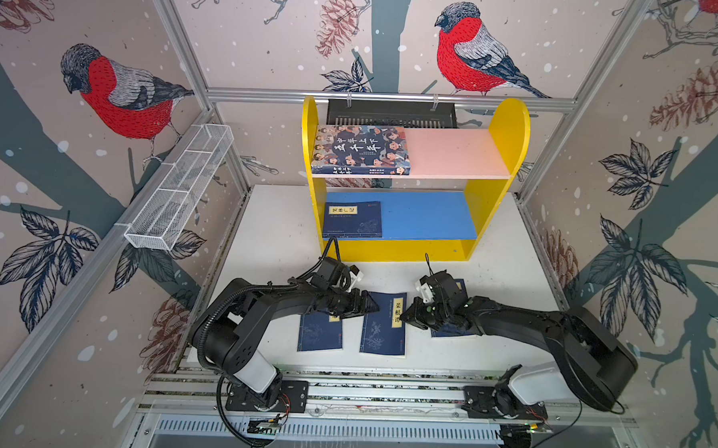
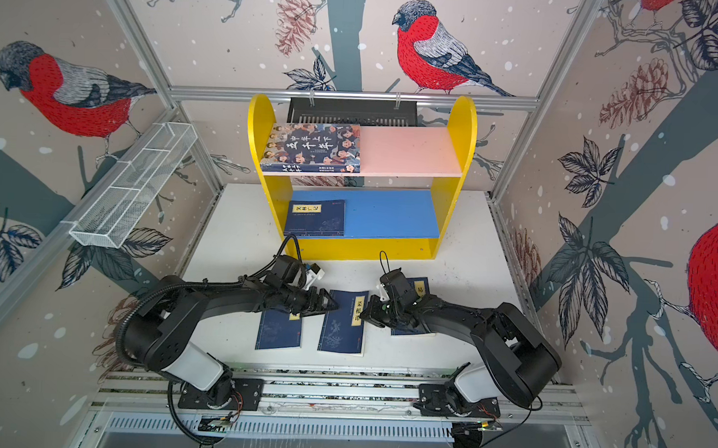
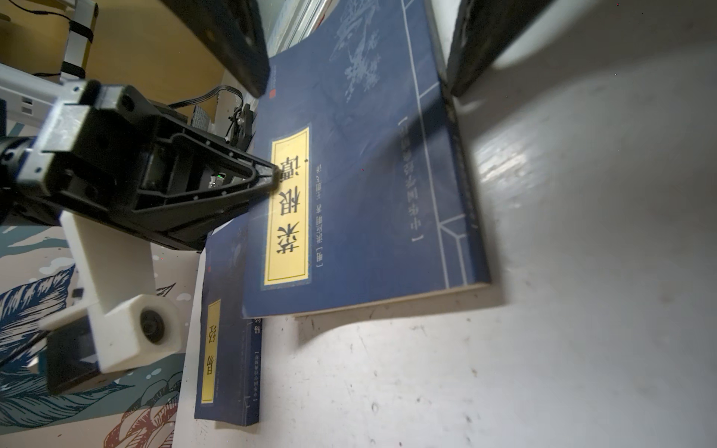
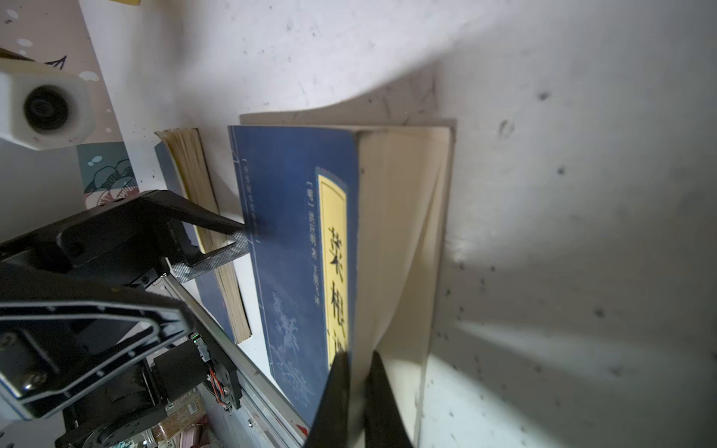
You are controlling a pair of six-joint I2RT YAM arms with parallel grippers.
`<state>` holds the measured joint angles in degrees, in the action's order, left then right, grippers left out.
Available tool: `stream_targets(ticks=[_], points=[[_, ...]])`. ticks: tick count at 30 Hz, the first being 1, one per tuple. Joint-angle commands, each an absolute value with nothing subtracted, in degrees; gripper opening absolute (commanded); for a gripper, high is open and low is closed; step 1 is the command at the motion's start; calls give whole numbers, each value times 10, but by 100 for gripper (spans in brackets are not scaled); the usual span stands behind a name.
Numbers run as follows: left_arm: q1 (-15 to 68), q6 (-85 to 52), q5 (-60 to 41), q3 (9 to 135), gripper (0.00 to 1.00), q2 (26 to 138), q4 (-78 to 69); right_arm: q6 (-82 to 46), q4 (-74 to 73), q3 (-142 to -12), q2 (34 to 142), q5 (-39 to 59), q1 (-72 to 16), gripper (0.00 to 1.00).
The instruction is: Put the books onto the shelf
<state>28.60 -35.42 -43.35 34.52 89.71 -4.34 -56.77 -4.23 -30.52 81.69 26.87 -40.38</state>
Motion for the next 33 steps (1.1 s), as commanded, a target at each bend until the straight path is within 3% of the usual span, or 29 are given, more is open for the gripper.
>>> stream_targets(ticks=[1, 12, 25, 30, 33], points=[[270, -344, -436, 343, 77, 883, -30, -567, -77, -302, 800, 287, -400, 1], [232, -384, -515, 304, 78, 830, -99, -558, -105, -291, 732, 374, -361, 1], [236, -446, -567, 285, 77, 858, -178, -564, -128, -291, 698, 425, -342, 1], [243, -490, -602, 279, 72, 857, -233, -570, -142, -290, 694, 438, -341, 1], [245, -516, -617, 278, 61, 854, -260, -570, -143, -290, 699, 440, -340, 1]])
